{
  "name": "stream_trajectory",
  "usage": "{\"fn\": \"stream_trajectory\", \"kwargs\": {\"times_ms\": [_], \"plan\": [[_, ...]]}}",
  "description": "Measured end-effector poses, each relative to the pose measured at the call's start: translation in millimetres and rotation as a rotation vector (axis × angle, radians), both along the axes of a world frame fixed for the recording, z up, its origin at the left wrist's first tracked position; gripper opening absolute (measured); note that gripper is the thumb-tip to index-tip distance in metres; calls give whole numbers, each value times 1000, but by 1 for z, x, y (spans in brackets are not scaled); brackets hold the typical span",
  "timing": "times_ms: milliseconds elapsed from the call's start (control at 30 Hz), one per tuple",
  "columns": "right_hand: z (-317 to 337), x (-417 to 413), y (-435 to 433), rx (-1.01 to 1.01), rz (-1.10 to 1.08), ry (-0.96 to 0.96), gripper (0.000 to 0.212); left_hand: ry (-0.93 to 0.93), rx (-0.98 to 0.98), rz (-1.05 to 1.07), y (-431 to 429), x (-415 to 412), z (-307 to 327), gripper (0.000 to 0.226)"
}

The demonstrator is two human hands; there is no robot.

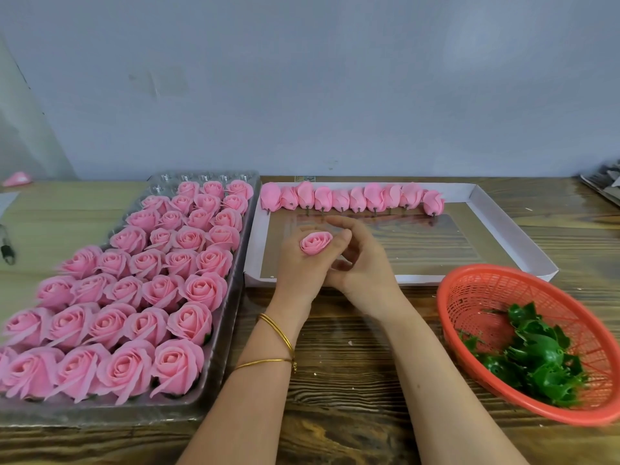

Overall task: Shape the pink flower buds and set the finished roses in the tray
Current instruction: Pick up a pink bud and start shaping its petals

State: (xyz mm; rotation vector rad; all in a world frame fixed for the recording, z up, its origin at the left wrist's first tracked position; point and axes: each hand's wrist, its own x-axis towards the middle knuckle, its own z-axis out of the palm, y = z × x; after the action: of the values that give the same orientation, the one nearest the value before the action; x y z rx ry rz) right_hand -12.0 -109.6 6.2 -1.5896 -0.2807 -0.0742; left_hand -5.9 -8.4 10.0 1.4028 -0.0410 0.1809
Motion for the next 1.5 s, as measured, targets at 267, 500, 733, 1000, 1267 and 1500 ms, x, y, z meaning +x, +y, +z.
{"fn": "stream_trajectory", "kwargs": {"times_ms": [267, 500, 733, 1000, 1267, 1500], "plan": [[0, 0, -3, -11, 56, 33, 64, 25, 12, -44, 3, 2, -3, 21], [1, -3, 0, -34, 70, 27, 60, 114, -83, -39, 1, 3, 0, 23], [0, -2, 2, -74, 3, -23, 61, 106, -91, -67, -1, 2, 1, 22], [-4, 1, -4, -25, 36, 25, 62, 12, 32, -71, 3, 4, -5, 17], [-2, 0, -2, -39, 36, 31, 61, 36, -1, -65, 2, 4, -6, 19], [0, -1, 0, -61, 12, 8, 61, 61, -8, -49, 1, 7, -9, 22]]}}
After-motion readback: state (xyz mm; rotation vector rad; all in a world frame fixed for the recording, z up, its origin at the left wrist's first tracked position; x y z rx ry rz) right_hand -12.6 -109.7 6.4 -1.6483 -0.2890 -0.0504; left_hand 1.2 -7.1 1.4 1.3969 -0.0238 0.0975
